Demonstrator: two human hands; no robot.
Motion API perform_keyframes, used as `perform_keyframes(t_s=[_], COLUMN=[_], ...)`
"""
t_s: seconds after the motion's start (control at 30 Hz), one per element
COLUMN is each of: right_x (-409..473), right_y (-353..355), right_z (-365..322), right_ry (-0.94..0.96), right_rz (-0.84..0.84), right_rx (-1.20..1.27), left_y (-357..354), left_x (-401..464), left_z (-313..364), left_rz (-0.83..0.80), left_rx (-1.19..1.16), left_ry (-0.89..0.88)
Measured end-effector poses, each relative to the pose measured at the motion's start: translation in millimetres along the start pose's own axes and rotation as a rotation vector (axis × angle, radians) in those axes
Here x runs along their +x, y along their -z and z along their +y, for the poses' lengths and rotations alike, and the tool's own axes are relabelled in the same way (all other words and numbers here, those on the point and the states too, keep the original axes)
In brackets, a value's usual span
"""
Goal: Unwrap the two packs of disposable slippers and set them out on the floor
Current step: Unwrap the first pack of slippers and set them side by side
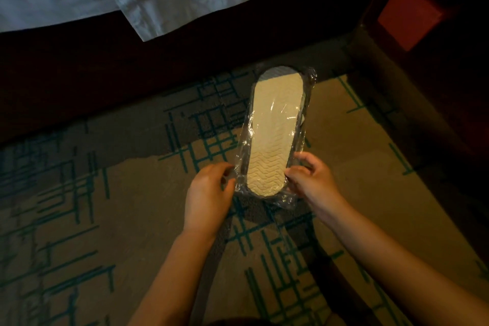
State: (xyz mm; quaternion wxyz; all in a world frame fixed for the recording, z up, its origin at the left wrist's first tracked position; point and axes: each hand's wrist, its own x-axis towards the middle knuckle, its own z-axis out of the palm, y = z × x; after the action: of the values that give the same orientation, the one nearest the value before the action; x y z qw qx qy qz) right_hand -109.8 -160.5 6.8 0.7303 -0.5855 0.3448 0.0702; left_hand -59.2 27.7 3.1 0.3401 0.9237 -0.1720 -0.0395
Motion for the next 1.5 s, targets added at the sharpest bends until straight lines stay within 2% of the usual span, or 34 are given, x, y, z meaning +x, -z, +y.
perform_keyframes(t_s=[0.13,0.2,0.27,0.43,0.6,0.67,0.7,0.8,0.83,0.87,0.9,1.03,1.1,1.23,1.33,1.37,1.43,1.5], right_x=[1,3,7,15,22,23,24,22,21,21,20,17,17,20,20,19,9,-7], right_y=[0,0,2,13,30,34,36,40,40,38,35,21,19,17,15,13,10,2], right_z=[0,1,3,-1,-10,-14,-16,-22,-23,-23,-23,-21,-20,-13,-8,-8,-12,-15], right_ry=[0.029,0.023,-0.001,-0.067,-0.113,-0.107,-0.085,0.003,0.030,0.051,0.063,0.070,0.075,0.085,0.110,0.171,0.441,0.734], right_rz=[0.008,0.025,0.050,0.109,0.133,0.139,0.142,0.082,0.033,-0.019,-0.073,-0.238,-0.265,-0.263,-0.234,-0.165,0.040,0.106], right_rx=[-0.012,-0.016,-0.006,0.044,0.156,0.173,0.157,0.032,-0.012,-0.054,-0.095,-0.222,-0.282,-0.311,-0.330,-0.386,-0.550,-0.680], left_y=[-3,-4,-3,-14,-16,-14,-12,-1,3,7,10,10,4,-14,-20,-21,-21,-19], left_x=[0,-1,-3,-20,-32,-38,-39,-33,-26,-18,-11,10,8,-5,-11,-11,-12,-12], left_z=[-4,-4,0,5,-26,-40,-42,-41,-40,-40,-38,-14,-5,3,-2,-5,-10,-12], left_rz=[-0.040,-0.002,0.036,0.054,0.084,0.025,0.013,0.052,0.026,-0.027,-0.100,-0.418,-0.451,-0.274,-0.206,-0.174,-0.084,0.005], left_rx=[0.005,0.026,0.017,0.060,0.136,0.113,0.028,-0.427,-0.593,-0.719,-0.802,-0.891,-0.916,-0.979,-1.046,-1.099,-1.228,-1.309], left_ry=[-0.021,-0.070,-0.152,-0.497,-0.540,-0.450,-0.316,0.344,0.528,0.635,0.676,0.628,0.612,0.668,0.719,0.741,0.787,0.823])
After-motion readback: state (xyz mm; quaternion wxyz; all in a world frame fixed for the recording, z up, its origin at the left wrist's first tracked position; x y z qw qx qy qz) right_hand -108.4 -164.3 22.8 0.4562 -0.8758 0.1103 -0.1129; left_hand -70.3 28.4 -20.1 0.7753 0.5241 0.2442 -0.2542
